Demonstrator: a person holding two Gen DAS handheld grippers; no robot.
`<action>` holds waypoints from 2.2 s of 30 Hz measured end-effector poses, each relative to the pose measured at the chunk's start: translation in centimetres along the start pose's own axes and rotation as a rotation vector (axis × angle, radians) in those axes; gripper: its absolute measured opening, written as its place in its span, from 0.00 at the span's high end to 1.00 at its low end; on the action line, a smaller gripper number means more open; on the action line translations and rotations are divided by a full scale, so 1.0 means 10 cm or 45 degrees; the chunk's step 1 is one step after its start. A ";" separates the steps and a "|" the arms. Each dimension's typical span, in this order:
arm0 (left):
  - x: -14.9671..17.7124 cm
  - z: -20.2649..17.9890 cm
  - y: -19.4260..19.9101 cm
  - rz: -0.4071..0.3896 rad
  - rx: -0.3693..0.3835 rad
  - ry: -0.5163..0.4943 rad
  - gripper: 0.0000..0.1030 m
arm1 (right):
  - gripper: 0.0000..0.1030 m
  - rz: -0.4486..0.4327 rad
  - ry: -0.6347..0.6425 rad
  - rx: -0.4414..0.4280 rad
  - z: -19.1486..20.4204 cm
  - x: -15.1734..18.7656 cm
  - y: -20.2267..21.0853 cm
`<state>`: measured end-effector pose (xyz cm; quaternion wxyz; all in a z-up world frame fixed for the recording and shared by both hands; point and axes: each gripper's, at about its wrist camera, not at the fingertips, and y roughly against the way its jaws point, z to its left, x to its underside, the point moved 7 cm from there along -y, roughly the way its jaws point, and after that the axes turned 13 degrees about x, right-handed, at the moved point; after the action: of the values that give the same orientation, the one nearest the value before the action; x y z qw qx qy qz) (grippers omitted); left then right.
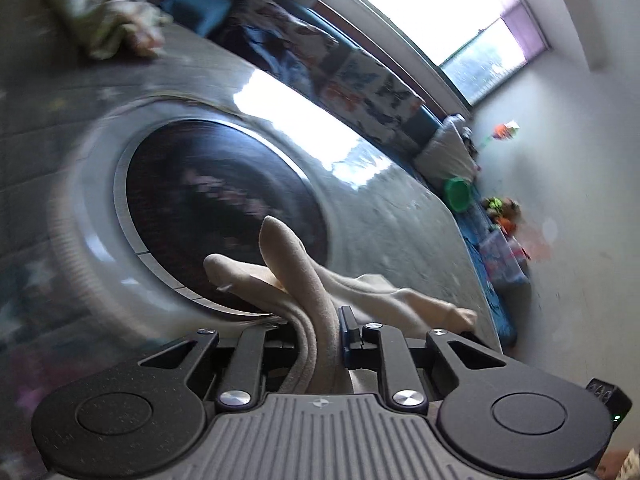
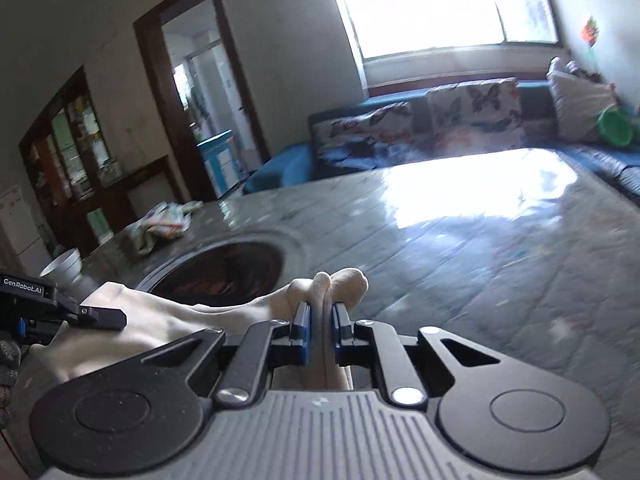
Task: Fold clothes
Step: 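Pinch the folded sweatshirt edge with both grippers and lift it, then lower the sweatshirt bundle onto the table and open both grippers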
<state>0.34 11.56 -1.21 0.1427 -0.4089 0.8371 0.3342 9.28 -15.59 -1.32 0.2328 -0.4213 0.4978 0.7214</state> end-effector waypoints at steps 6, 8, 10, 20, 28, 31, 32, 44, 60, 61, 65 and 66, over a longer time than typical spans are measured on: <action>-0.01 -0.45 -0.56 0.079 0.066 -0.079 0.82 | 0.91 -0.064 0.000 0.150 -0.45 -0.22 0.17; -0.01 -0.59 -0.74 0.102 0.084 -0.107 0.82 | 0.91 -0.082 0.002 0.206 -0.61 -0.31 0.20; 0.00 -0.73 -0.92 0.124 0.095 -0.129 0.82 | 0.91 -0.093 0.003 0.259 -0.79 -0.38 0.21; 0.12 -1.21 -1.68 0.236 0.143 -0.206 0.82 | 0.91 -0.124 -0.011 0.479 -1.57 -0.64 0.22; 0.20 -1.35 -2.00 0.292 0.121 -0.241 0.82 | 0.91 -0.086 -0.022 0.568 -1.92 -0.61 0.12; 0.20 -1.36 -2.07 0.299 0.104 -0.250 0.82 | 0.92 -0.071 -0.025 0.588 -1.96 -0.56 0.09; 0.20 -1.36 -2.09 0.301 0.097 -0.251 0.82 | 0.93 -0.066 -0.028 0.593 -1.98 -0.54 0.08; 0.13 -1.17 -2.15 0.281 -0.015 -0.240 0.56 | 0.93 0.003 -0.035 0.616 -2.07 -0.36 -0.11; 0.05 -1.31 -1.92 0.181 0.007 -0.333 0.51 | 0.48 0.050 -0.001 0.507 -1.77 -0.25 -0.47; 0.08 -1.33 -1.92 0.198 0.023 -0.345 0.51 | 0.48 0.052 0.010 0.501 -1.74 -0.26 -0.51; 0.22 -1.37 -1.95 0.264 0.075 -0.380 0.51 | 0.45 0.066 0.048 0.486 -1.63 -0.31 -0.70; 0.25 -1.37 -1.96 0.278 0.079 -0.382 0.51 | 0.44 0.070 0.051 0.484 -1.61 -0.32 -0.74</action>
<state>14.52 -7.83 -1.09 0.2413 -0.2568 0.8558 0.3788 22.66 -27.14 -4.90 0.2785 -0.3703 0.6411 0.6118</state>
